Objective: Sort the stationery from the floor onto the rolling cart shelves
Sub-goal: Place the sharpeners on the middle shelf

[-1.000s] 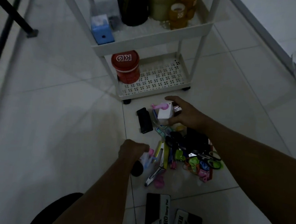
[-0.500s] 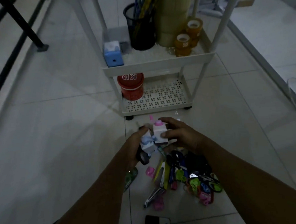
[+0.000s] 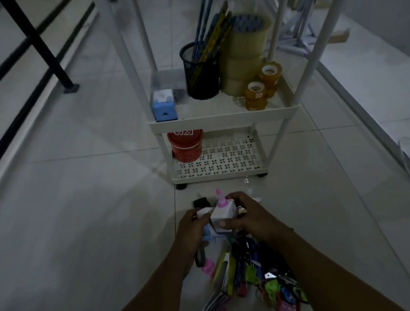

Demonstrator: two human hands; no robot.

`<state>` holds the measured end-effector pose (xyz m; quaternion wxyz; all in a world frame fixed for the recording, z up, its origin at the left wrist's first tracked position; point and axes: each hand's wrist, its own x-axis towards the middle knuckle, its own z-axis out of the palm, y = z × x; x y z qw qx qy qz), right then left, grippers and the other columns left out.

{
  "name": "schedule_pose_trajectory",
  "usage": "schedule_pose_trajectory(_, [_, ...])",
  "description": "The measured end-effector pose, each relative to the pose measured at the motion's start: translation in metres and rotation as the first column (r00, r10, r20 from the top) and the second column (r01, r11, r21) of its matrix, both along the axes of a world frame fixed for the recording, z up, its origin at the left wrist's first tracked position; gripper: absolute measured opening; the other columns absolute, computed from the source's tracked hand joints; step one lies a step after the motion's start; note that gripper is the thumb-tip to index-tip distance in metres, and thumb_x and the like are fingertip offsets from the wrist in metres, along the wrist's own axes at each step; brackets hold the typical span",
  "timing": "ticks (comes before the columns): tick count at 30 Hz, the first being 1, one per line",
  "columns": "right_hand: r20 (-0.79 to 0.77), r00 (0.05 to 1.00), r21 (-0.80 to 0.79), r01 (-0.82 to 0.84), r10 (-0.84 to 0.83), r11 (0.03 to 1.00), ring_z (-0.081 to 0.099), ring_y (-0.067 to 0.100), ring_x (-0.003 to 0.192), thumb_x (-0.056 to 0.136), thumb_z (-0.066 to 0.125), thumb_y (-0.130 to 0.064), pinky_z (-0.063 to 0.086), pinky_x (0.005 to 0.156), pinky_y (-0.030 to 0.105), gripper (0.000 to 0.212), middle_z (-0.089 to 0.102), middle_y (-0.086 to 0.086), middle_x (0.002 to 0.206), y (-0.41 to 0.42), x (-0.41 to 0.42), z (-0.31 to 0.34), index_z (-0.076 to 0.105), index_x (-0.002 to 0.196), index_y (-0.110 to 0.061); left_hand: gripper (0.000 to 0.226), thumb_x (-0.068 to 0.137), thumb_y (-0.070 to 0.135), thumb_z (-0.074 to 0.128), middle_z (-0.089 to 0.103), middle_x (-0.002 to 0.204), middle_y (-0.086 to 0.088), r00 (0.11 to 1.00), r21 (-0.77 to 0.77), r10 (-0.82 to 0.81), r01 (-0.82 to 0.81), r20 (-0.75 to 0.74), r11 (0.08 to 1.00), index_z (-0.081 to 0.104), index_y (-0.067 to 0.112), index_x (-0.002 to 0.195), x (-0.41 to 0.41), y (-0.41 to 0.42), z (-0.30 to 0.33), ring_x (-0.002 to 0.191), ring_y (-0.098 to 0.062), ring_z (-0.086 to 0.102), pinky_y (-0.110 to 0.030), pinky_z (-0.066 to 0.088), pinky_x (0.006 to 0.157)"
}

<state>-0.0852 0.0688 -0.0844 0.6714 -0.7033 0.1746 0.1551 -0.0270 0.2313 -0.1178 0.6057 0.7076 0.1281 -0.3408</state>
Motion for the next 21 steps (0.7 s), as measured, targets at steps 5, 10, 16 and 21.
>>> schedule_pose_trajectory(5, [0.048,0.997,-0.096,-0.055,0.06,0.994,0.059,-0.01,0.091,0.07,0.085,-0.024,0.047,0.065,0.005,0.061,0.057,-0.015,0.114,-0.008,0.006,0.008,0.054,0.122,-0.028,0.026,0.094,0.021,0.058,0.067,0.108,-0.012,1.0,-0.048,0.019,-0.018,0.016,0.999,0.064,0.012,0.117,0.002,-0.002,0.001,0.086,-0.022,0.065,-0.026,0.054,0.06])
schedule_pose_trajectory(10, [0.123,0.992,-0.029,-0.002,0.006,1.0,0.066,-0.003,0.086,0.069,0.083,-0.027,0.053,0.067,0.014,0.048,0.069,-0.015,0.101,-0.018,0.012,0.02,0.061,0.112,-0.03,0.033,0.096,0.013,0.05,0.062,0.118,-0.023,0.989,-0.357,0.095,-0.129,-0.113,0.925,0.057,0.003,0.126,0.016,-0.007,0.023,0.089,-0.036,0.065,-0.042,0.06,0.066])
schedule_pose_trajectory(16, [0.119,0.99,-0.22,0.096,-0.071,0.971,0.069,0.011,0.078,0.064,0.066,-0.068,0.057,0.063,0.032,0.065,0.068,0.006,0.097,-0.023,0.036,0.061,0.06,0.107,-0.02,0.063,0.071,0.042,0.071,0.065,0.12,-0.011,0.995,-0.409,-0.081,0.099,0.061,0.907,0.054,0.024,0.129,0.027,-0.008,0.064,0.1,-0.034,0.068,-0.044,0.059,0.073])
schedule_pose_trajectory(21, [0.077,0.994,-0.356,-0.051,0.084,0.933,0.064,0.01,0.081,0.077,0.049,-0.076,0.052,0.08,0.036,0.062,0.065,-0.004,0.084,-0.023,0.058,0.109,0.056,0.093,-0.017,0.057,0.072,0.044,0.073,0.07,0.112,-0.009,0.963,-0.41,-0.177,0.248,0.204,0.877,0.058,0.025,0.124,0.035,-0.016,0.091,0.095,-0.028,0.07,-0.042,0.059,0.072])
